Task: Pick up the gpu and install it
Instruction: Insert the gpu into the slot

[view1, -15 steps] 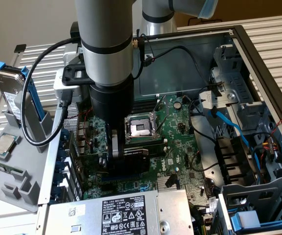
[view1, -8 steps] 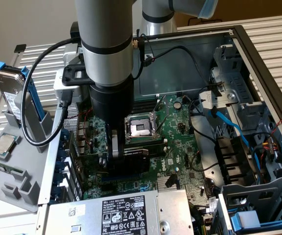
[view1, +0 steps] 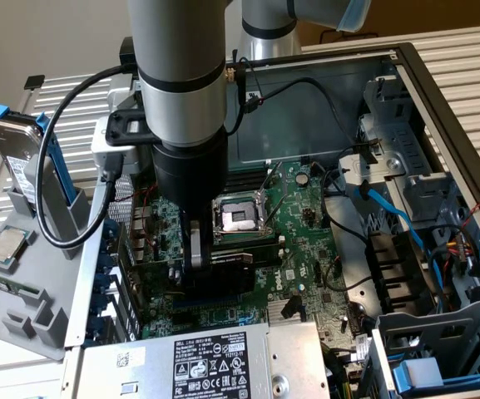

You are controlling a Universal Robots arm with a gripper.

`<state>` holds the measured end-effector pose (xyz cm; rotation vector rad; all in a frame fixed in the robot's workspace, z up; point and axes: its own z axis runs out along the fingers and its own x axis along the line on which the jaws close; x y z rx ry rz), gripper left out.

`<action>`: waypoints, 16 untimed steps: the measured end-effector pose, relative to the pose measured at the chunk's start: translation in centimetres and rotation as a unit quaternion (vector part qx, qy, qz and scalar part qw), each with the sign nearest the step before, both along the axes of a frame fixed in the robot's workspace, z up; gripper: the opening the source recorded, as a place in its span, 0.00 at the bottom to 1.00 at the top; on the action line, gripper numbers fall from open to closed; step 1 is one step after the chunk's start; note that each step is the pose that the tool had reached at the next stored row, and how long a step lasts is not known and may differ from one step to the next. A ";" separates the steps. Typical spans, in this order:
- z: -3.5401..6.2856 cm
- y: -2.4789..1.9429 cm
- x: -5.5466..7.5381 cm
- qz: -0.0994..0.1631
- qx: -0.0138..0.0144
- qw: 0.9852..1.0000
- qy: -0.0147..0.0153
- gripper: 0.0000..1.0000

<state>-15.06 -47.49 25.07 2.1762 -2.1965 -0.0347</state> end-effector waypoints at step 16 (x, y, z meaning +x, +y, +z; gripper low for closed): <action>-0.09 0.00 -0.1 0.000 0.000 1.000 0.000 0.27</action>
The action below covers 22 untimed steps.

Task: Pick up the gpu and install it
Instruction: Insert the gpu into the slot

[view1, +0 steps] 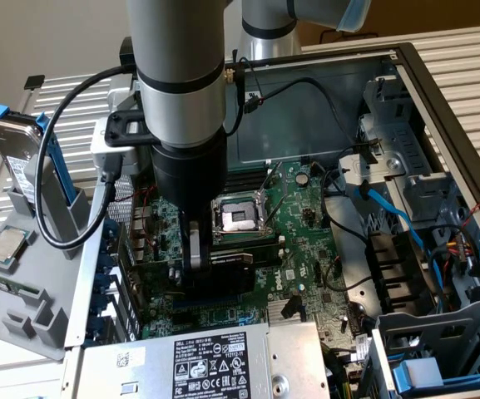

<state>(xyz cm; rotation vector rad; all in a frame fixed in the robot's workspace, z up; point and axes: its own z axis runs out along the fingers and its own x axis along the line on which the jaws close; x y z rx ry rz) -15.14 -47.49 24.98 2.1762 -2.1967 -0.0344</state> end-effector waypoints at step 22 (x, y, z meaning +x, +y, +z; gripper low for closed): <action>-0.04 0.00 0.0 0.000 0.000 1.000 0.000 0.27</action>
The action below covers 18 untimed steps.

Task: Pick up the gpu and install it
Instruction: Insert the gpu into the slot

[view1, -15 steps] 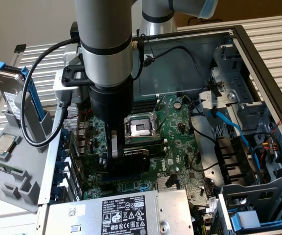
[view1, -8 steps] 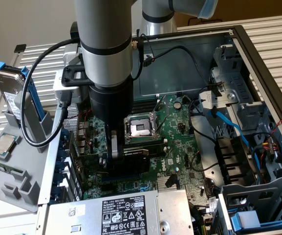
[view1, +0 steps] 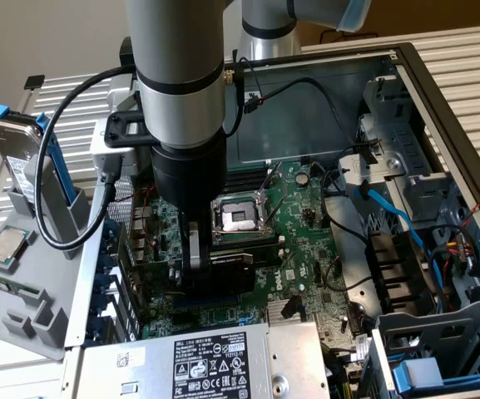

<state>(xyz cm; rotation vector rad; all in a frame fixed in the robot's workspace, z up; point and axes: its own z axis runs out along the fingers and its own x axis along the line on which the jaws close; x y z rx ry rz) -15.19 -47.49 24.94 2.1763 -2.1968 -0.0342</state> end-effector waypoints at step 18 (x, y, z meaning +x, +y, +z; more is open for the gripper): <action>-0.06 0.00 0.0 0.000 0.002 1.000 -0.001 0.27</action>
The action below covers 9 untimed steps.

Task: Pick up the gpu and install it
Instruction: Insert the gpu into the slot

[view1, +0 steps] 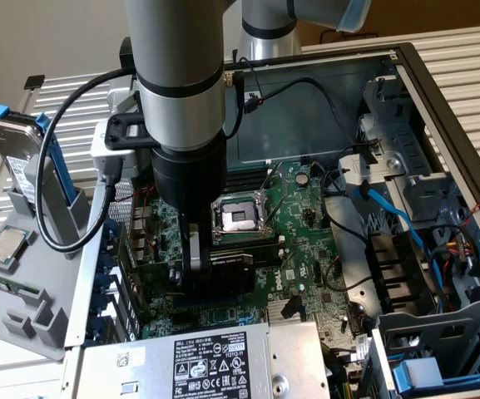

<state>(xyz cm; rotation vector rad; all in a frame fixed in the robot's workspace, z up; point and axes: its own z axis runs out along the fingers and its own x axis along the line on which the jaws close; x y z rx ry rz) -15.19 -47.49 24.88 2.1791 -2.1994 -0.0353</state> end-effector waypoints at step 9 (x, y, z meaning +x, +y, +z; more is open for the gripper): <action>0.20 0.00 0.0 0.000 0.000 1.000 0.000 0.27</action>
